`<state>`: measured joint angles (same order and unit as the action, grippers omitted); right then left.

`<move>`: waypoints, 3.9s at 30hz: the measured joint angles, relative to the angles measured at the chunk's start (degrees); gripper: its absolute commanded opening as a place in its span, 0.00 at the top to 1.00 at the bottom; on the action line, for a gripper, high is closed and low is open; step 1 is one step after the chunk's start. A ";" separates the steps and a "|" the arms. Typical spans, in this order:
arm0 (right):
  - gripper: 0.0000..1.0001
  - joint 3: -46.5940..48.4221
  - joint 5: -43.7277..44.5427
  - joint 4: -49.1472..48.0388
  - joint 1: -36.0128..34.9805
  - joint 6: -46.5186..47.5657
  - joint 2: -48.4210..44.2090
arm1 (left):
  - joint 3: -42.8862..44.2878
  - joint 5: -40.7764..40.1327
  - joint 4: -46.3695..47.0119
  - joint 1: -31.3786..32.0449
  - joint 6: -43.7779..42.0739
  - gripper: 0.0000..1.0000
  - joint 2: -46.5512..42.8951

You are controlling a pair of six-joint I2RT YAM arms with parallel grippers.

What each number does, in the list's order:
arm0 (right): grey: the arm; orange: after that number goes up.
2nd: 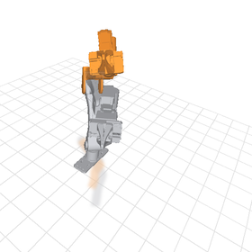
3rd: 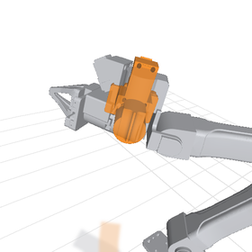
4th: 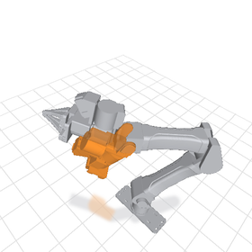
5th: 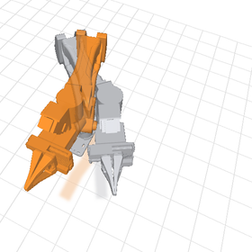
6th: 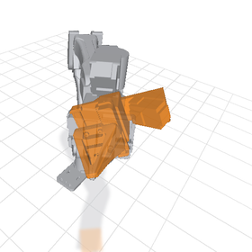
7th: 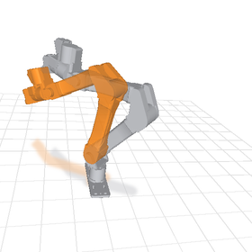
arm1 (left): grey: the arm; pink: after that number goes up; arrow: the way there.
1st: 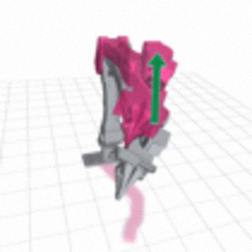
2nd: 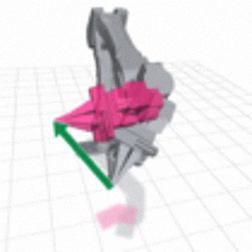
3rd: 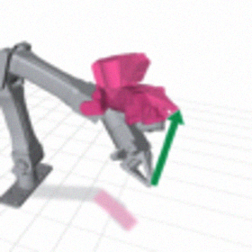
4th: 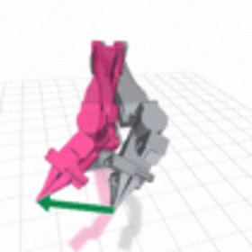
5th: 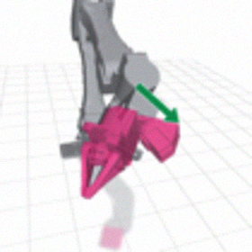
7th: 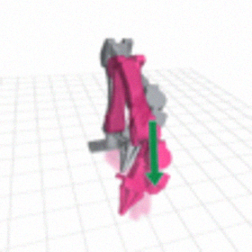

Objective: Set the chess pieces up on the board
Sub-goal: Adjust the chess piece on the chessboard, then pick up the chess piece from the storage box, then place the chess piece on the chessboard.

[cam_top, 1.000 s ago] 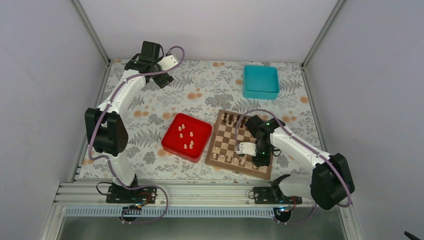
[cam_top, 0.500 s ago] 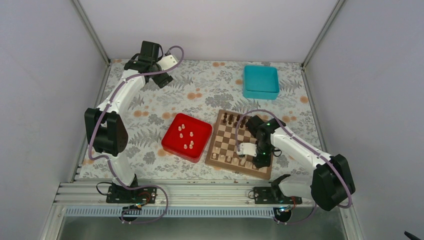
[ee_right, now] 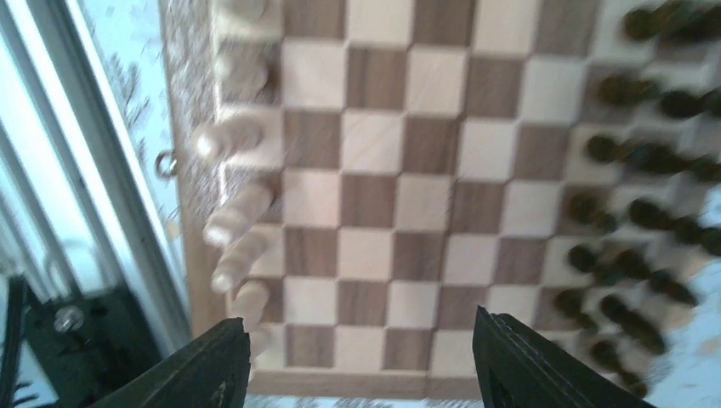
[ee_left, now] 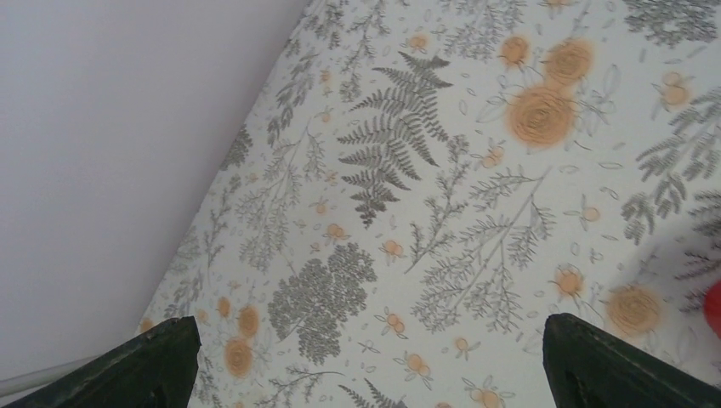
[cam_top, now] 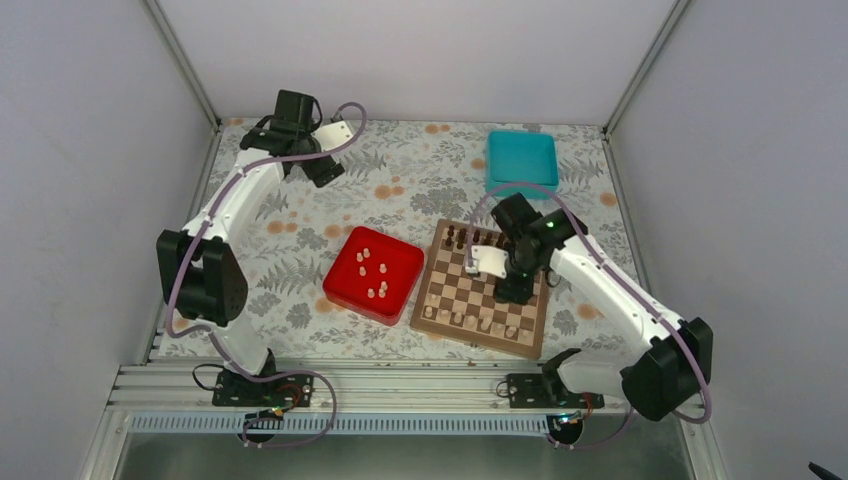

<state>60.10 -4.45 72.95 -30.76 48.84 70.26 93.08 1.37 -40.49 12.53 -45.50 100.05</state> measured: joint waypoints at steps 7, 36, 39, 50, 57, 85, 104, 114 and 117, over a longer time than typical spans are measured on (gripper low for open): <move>0.32 10.99 -1.27 -6.69 -3.96 0.59 9.81 | -7.13 0.24 1.49 -0.55 -1.51 0.00 -4.15; 0.55 42.86 0.68 -20.22 -20.26 -2.45 55.65 | -18.32 1.97 18.10 -11.21 9.18 0.00 -11.76; 0.57 42.86 0.63 -20.15 -20.28 -2.51 55.65 | -18.32 2.34 18.38 -11.32 9.51 0.00 -12.28; 0.57 41.42 0.48 -20.81 -20.68 -3.45 54.47 | -18.45 3.02 18.60 -12.22 10.23 0.00 -12.57; 0.57 40.98 0.37 -20.79 -21.33 -3.91 51.76 | -18.45 3.02 18.60 -12.76 10.51 0.00 -13.00; 0.81 37.79 0.02 -22.34 -22.03 -3.96 54.90 | -19.41 3.69 18.97 -13.84 11.50 0.00 -13.20; 0.96 25.00 -0.50 -20.70 -21.16 -4.66 36.44 | -19.52 3.61 19.02 -14.08 11.52 0.00 -13.33; 0.95 6.32 -0.46 -19.08 -17.05 -6.08 17.07 | -21.90 2.80 21.29 -15.41 12.13 0.00 -13.70; 0.95 2.82 -0.39 -19.28 -16.55 -6.25 15.50 | -22.01 2.45 22.08 -15.41 12.52 0.00 -13.70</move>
<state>62.92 -4.84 53.67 -47.31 42.59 85.76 71.07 3.81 -18.41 -2.87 -32.97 86.35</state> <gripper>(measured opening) 0.094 0.999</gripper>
